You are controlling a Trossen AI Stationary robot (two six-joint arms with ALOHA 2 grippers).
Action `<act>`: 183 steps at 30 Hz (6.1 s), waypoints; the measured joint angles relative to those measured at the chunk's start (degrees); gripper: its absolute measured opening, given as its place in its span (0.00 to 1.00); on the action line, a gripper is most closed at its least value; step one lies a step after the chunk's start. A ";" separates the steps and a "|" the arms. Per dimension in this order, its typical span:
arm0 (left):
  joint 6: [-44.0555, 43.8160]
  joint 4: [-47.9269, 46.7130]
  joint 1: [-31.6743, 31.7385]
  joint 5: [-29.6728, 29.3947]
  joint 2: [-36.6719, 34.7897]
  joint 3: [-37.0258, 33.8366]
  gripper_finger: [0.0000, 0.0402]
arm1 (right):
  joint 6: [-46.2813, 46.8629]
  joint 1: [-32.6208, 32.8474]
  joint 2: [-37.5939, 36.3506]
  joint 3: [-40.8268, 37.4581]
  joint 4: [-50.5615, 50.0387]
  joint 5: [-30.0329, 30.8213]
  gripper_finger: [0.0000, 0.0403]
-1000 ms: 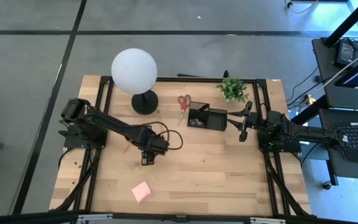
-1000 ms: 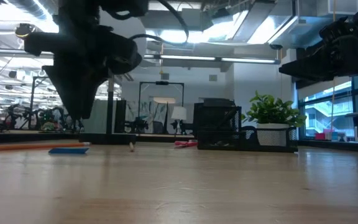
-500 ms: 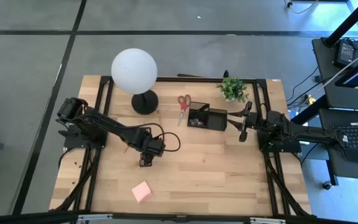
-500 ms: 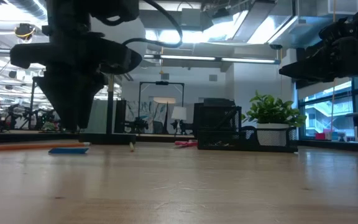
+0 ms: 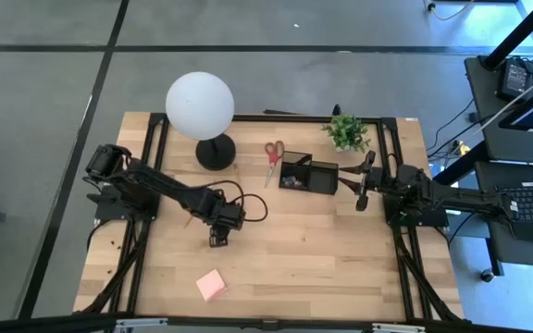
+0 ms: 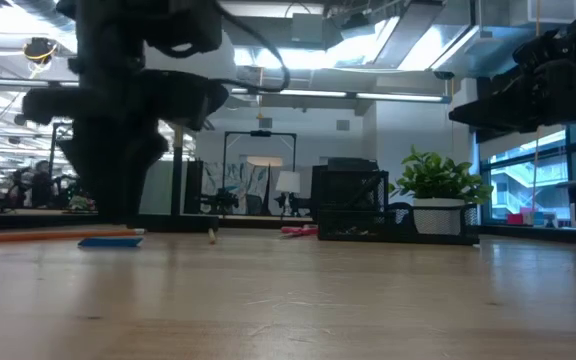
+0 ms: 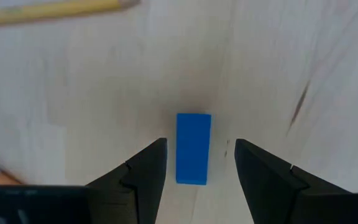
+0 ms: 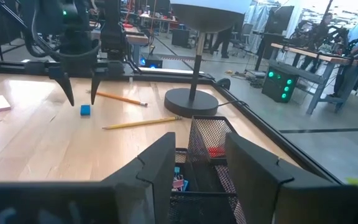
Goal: Pick and place office supplies into organizer
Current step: Put the blue eraser into the black desk organizer, then put the orange pencil into the black desk organizer
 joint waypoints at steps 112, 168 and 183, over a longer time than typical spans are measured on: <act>25.34 52.10 18.20 -4.94 12.27 13.04 0.22 | 0.38 0.00 0.02 0.00 0.61 -0.01 0.36; 27.67 52.09 22.47 -5.14 19.93 13.02 0.26 | 0.29 0.02 0.02 0.00 0.54 -0.02 0.36; 26.17 51.56 22.49 -4.94 20.79 12.98 0.30 | 0.27 0.01 0.01 0.01 0.75 -0.01 0.36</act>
